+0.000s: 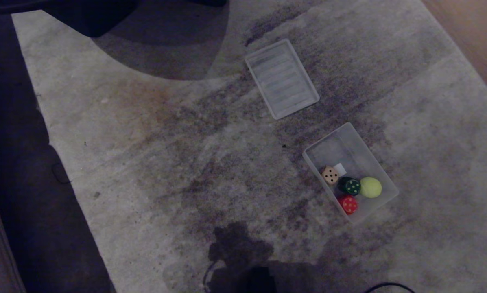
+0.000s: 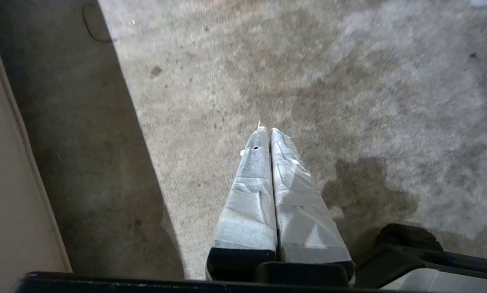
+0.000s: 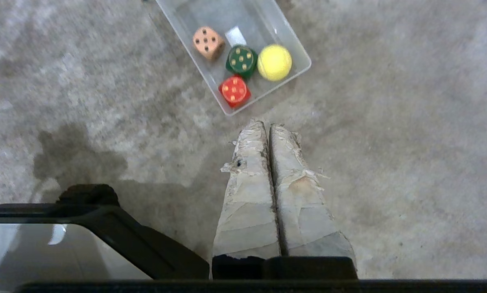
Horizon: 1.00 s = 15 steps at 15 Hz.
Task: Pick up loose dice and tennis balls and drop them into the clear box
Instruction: Pick up toys out of the box
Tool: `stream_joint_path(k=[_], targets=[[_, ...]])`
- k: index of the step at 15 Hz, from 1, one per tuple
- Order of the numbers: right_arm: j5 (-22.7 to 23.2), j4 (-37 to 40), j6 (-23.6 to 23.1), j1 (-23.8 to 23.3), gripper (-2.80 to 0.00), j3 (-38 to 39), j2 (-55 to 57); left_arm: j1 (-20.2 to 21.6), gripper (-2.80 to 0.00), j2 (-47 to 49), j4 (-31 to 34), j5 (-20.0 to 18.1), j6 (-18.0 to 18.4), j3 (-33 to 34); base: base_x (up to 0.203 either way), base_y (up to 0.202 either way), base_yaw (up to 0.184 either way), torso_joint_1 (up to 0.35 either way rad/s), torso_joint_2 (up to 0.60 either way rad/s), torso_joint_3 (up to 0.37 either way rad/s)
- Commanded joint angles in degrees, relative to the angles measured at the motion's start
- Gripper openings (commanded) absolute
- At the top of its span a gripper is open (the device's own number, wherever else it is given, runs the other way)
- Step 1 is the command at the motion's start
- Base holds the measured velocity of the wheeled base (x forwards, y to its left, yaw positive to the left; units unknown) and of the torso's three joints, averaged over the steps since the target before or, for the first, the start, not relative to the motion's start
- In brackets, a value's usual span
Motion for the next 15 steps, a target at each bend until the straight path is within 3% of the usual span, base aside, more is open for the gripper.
stream_joint_path(k=[1, 15], targets=[[0.02, -0.01, 0.0, 0.0, -2.8, -0.01, 0.16, 0.0, -2.8, 0.06, -0.06, 0.04, 0.01, 0.0, 0.0, 0.0, 0.0, 0.002, 0.0, 0.205], [0.02, -0.01, 0.0, 0.0, -2.8, -0.02, 0.16, 0.0, -2.8, 0.06, -0.06, 0.04, -0.16, 0.0, 0.0, 0.0, 0.0, 0.002, 0.0, 0.204]])
